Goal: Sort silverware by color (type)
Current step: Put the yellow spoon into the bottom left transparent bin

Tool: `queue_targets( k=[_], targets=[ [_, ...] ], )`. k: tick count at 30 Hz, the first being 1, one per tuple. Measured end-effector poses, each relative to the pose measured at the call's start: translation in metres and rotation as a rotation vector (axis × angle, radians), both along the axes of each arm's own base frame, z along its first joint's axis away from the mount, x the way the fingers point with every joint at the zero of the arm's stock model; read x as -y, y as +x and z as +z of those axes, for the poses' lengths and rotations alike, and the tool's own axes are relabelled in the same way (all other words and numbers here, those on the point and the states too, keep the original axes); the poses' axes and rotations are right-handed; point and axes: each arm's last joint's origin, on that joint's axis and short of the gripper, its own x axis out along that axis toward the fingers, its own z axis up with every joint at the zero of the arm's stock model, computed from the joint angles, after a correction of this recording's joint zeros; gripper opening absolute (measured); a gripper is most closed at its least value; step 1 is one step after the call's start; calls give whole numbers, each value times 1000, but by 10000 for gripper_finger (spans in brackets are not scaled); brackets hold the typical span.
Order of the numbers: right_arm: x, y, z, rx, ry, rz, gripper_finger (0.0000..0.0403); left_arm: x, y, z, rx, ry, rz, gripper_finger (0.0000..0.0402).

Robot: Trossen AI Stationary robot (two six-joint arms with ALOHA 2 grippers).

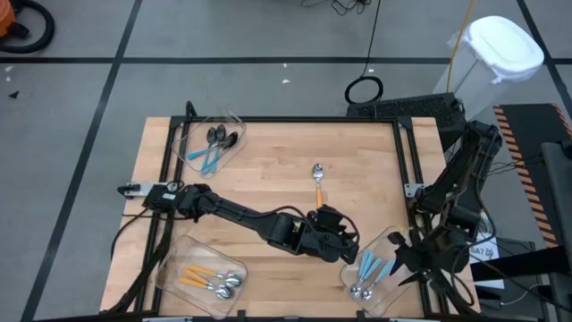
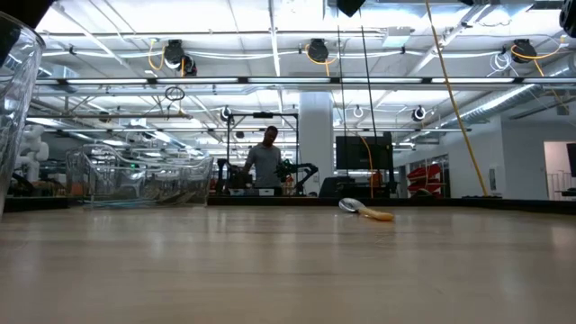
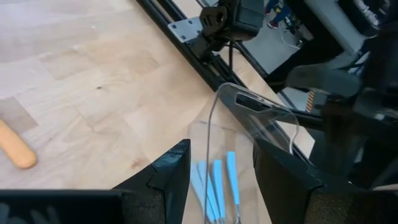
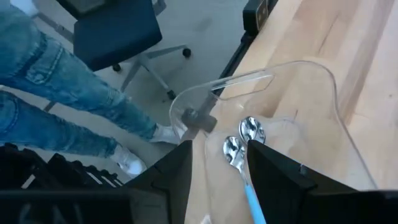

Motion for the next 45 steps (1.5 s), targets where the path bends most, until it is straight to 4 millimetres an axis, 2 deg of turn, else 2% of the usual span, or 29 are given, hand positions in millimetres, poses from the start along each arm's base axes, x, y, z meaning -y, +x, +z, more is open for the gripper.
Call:
queue_targets(
  k=[5, 13, 22, 30, 36, 40, 45],
  targets=[
    [4, 0, 7, -1, -28, -64, 150, -6, 2, 0, 0, 15, 6, 172],
    [10, 3, 7, 48, -72, -162, 150, -24, 6, -2, -56, 149, -22, 172],
    [49, 3, 15, 164, -172, -454, 150, -75, 11, -20, -220, 172, 74, 172],
    [74, 5, 24, 258, -162, -679, 150, -126, 19, -29, -222, 83, 237, 172],
    [80, 8, 24, 230, -115, -774, 150, -153, 15, -39, -315, 68, 298, 172],
    [83, 10, 24, 231, -131, -787, 150, -170, 7, -48, -409, -30, 356, 173],
    [86, 12, 24, 234, -148, -800, 150, -178, 0, -52, -489, -102, 385, 173]
  ],
)
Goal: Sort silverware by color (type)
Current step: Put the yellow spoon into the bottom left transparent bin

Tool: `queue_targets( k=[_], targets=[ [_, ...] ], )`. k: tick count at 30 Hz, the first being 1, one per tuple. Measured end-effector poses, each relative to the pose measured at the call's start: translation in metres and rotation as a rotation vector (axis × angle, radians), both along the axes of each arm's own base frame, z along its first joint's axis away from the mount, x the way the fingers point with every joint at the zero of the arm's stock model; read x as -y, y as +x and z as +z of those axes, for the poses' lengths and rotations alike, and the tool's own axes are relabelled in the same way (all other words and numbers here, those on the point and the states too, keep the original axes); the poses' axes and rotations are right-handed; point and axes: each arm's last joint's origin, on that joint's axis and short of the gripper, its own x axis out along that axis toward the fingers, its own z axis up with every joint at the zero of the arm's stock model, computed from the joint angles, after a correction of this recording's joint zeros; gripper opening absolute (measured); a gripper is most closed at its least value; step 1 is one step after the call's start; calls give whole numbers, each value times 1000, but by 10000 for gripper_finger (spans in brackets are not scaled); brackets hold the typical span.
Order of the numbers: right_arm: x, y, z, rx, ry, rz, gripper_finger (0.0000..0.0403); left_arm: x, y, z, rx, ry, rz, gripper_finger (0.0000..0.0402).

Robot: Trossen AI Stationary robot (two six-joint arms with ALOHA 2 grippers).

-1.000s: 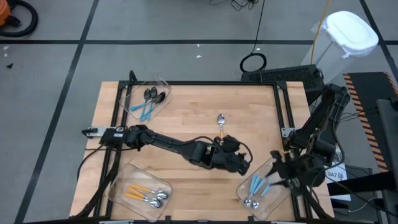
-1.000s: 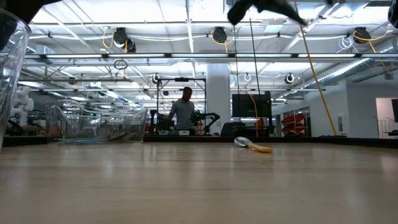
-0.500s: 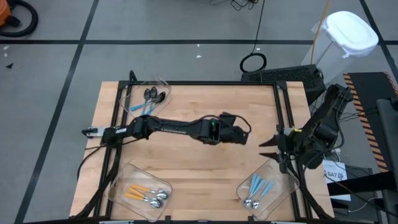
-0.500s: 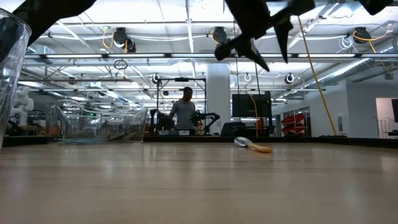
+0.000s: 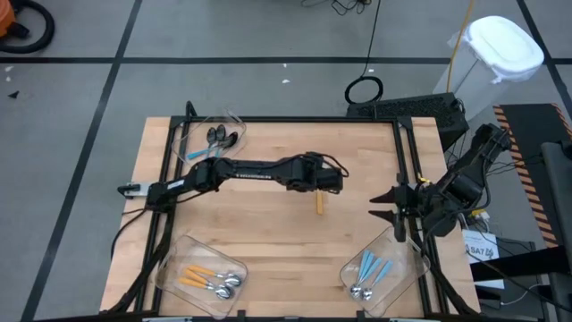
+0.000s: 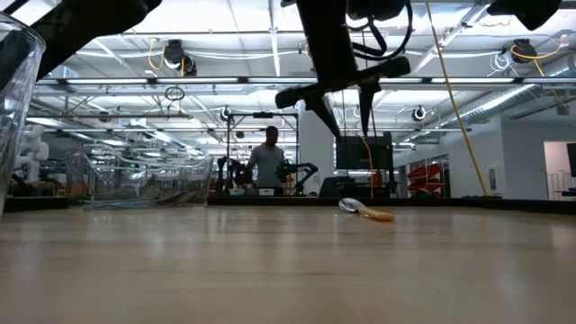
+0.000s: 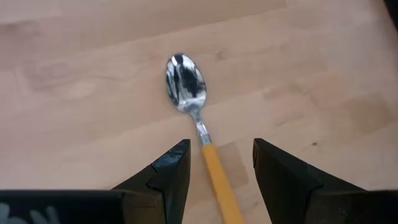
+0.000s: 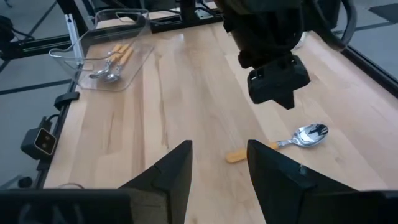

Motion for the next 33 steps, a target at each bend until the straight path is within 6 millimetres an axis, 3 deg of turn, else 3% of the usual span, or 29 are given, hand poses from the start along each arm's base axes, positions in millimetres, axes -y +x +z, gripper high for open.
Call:
queue_targets(
  k=[9, 14, 26, 33],
  targets=[
    [2, -2, -1, -62, 40, 60, 150, -13, 3, -11, 37, -144, 102, 173],
    [8, -7, -3, -119, 63, 95, 150, -12, 10, -34, 25, -261, 144, 173],
    [21, -24, -9, -248, 55, 153, 150, -12, 18, -71, -28, -283, 168, 172],
    [24, -26, -9, -255, -4, 192, 150, -13, 30, -93, 34, -259, 203, 173]
  ],
)
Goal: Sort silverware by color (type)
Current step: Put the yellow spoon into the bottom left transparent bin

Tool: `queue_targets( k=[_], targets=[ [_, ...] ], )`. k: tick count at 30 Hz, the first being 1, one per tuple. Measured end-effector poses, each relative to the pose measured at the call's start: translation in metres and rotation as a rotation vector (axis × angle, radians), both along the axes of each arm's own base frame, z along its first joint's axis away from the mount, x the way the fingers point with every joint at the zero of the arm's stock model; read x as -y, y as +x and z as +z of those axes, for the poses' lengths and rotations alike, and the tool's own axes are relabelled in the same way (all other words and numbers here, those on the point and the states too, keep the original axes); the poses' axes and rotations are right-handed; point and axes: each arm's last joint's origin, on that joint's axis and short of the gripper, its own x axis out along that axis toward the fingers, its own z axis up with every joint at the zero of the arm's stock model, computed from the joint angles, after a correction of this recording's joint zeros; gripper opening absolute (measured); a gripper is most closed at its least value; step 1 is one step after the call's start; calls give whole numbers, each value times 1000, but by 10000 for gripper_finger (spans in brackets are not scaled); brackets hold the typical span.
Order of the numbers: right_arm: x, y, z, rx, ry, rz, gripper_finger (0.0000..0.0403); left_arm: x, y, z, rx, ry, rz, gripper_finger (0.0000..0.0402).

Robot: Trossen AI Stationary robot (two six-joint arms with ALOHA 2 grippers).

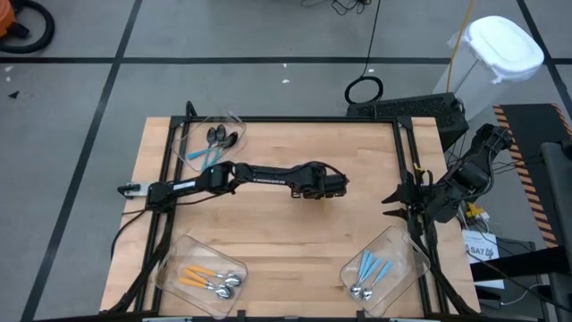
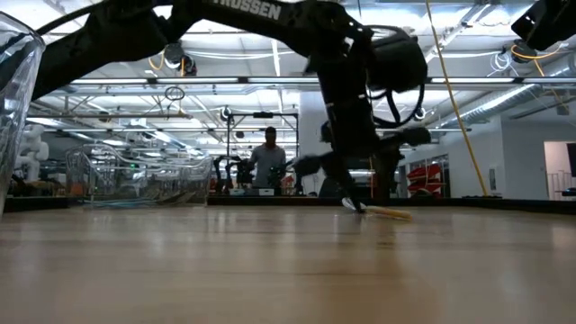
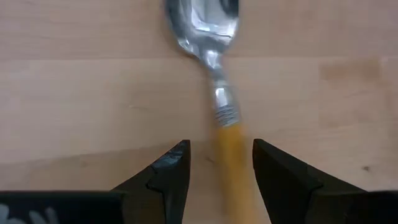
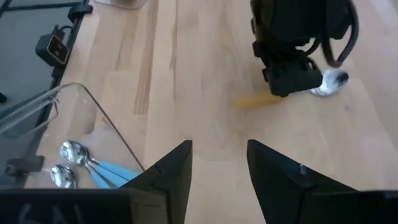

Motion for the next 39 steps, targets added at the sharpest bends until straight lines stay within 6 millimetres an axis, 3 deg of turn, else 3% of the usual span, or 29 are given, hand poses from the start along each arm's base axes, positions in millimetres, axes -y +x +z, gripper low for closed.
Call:
queue_targets(
  k=[16, 25, 39],
  targets=[
    [3, -3, -2, -18, -86, 62, 150, 4, 6, -8, 44, 24, 56, 172],
    [4, -4, -3, -36, -84, 43, 150, 5, 6, -5, 130, -62, 295, 172],
    [4, -4, -3, -34, -83, 42, 150, 3, 10, -3, 169, -43, 278, 172]
  ],
)
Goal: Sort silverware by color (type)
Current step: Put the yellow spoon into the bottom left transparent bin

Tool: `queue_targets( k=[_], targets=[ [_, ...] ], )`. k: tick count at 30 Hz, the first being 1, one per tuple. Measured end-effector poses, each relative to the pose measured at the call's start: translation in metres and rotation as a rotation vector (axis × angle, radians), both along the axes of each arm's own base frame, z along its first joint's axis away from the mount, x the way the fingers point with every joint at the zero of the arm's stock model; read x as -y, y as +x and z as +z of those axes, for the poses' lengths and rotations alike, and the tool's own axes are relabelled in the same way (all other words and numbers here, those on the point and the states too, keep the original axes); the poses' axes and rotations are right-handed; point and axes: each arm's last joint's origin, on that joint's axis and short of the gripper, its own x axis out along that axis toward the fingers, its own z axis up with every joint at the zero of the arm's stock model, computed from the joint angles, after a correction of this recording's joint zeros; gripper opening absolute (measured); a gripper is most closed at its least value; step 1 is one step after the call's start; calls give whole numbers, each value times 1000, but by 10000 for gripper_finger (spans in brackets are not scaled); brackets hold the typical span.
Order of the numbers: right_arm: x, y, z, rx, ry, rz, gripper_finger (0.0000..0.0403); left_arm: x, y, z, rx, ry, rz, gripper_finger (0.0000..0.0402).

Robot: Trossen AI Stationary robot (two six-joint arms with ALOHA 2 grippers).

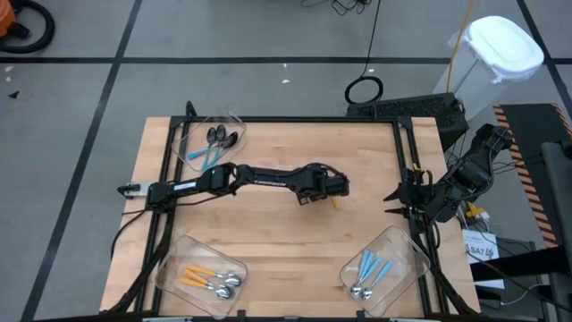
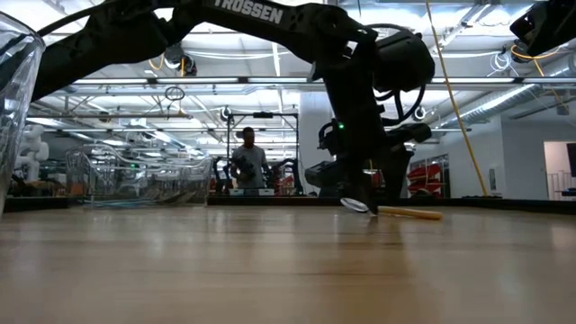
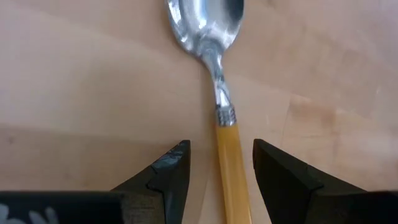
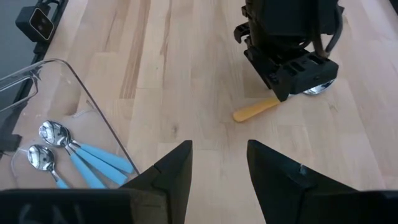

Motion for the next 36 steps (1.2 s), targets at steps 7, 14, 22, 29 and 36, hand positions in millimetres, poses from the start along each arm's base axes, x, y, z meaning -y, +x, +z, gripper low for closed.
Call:
queue_targets(
  k=[7, 14, 22, 29, 36],
  targets=[
    [0, 0, 0, 0, 0, 0, 150, -15, -12, 34, -20, 1, -9, 165],
    [1, 1, 1, 40, -41, -41, 150, -31, -18, 61, 43, -98, -29, 113],
    [4, 3, 1, 62, -60, -84, 150, -26, -22, 60, 2, -164, -37, 97],
    [5, 4, 1, 61, -58, -103, 150, -31, -14, 47, 25, -121, -53, 97],
    [5, 4, 1, 62, -54, -106, 150, -37, 0, 33, 90, 2, -90, 97]
  ],
)
